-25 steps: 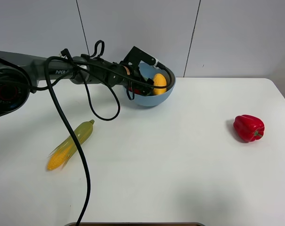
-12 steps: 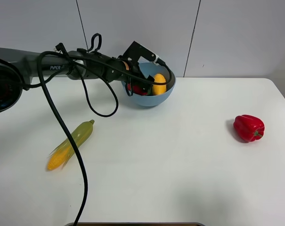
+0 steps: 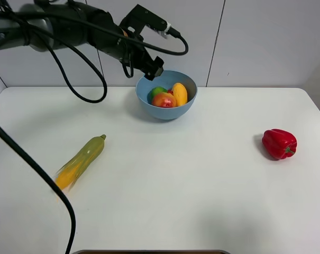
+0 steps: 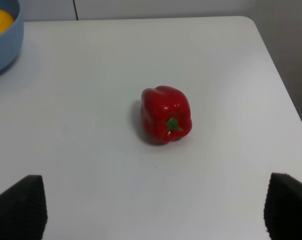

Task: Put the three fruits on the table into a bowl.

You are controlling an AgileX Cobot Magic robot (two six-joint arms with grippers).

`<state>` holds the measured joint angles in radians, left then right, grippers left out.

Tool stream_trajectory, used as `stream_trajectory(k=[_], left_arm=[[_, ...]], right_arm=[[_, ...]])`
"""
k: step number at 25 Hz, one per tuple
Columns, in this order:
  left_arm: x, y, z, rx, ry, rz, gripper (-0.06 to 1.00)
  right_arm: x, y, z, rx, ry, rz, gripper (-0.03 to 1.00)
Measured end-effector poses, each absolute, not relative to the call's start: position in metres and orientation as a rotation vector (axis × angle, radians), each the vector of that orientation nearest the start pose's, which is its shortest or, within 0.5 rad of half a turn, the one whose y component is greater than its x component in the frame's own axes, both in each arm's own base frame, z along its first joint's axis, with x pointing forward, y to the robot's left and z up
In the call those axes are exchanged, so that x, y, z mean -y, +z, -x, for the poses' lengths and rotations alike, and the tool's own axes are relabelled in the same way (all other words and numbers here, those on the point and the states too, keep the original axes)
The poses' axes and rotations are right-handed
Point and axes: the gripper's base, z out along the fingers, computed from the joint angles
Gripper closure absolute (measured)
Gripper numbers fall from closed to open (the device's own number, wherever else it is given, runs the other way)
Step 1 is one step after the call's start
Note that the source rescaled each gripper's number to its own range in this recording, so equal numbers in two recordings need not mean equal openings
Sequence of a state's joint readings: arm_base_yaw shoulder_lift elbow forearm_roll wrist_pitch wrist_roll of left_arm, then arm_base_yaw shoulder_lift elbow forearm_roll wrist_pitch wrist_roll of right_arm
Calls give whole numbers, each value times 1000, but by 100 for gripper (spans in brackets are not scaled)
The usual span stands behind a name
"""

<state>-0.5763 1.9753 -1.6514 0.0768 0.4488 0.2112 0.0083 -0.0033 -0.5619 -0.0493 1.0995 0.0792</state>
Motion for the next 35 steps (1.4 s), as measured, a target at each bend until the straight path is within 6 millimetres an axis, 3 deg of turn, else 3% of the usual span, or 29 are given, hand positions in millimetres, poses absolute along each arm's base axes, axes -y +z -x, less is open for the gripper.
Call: stream_trajectory(k=[10, 18, 27, 34, 35], left_arm=[[197, 332, -346, -2347, -7, -909, -5], [138, 374, -316, -2515, 134, -732, -5], [74, 428, -277, -2421, 191, -501, -5], [38, 436, -233, -2408, 213, -370, -5], [30, 439, -215, -2391, 203, -329, -5]], right_arm=[[4, 291, 15, -2016, -3, -77, 5], [4, 291, 15, -2016, -3, -77, 5], [4, 291, 15, -2016, -3, -77, 5], [4, 291, 15, -2016, -3, -77, 5], [4, 291, 15, -2016, -3, -77, 5]])
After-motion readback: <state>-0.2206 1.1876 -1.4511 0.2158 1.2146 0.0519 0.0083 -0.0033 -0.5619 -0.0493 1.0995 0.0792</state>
